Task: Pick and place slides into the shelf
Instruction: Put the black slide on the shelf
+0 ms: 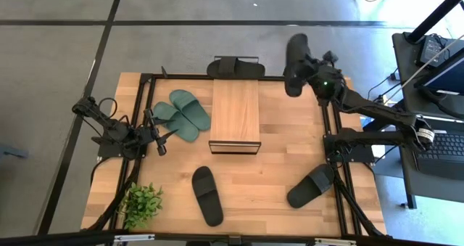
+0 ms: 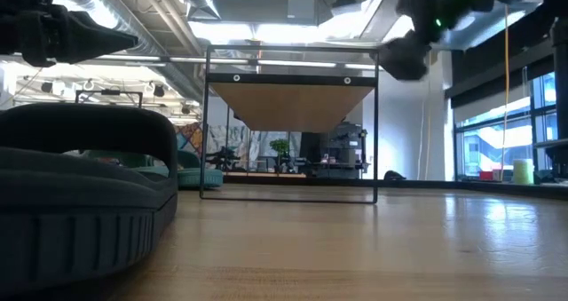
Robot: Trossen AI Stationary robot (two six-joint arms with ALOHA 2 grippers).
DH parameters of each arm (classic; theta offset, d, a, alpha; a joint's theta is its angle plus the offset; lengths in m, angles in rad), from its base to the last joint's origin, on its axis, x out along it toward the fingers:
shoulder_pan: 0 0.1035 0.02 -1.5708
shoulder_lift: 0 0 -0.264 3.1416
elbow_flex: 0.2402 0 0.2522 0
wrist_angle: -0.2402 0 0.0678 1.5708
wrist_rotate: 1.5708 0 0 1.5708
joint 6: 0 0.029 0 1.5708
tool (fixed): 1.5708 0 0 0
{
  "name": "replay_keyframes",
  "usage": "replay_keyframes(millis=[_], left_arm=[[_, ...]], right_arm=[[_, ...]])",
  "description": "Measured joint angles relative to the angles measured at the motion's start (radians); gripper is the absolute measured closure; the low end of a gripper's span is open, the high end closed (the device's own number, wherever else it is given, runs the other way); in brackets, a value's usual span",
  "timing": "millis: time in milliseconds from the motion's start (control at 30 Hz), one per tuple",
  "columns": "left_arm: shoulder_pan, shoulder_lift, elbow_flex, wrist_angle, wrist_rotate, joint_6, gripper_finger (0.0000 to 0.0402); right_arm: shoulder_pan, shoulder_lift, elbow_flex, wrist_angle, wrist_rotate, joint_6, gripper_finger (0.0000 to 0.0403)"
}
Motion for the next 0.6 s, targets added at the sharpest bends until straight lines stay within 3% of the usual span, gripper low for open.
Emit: replay_keyframes(millis=[167,600], left_arm=[[0.0,0.0,0.0,0.0,0.0,0.0,0.0233],[0.0,0.0,0.0,0.0,0.0,0.041,0.0233]], right_arm=[[0.016,0.03,0.119,0.043,-0.229,-0.086,0.0387],[0.014,0.286,0.458,0.01,-0.528,-0.491,0.0387]])
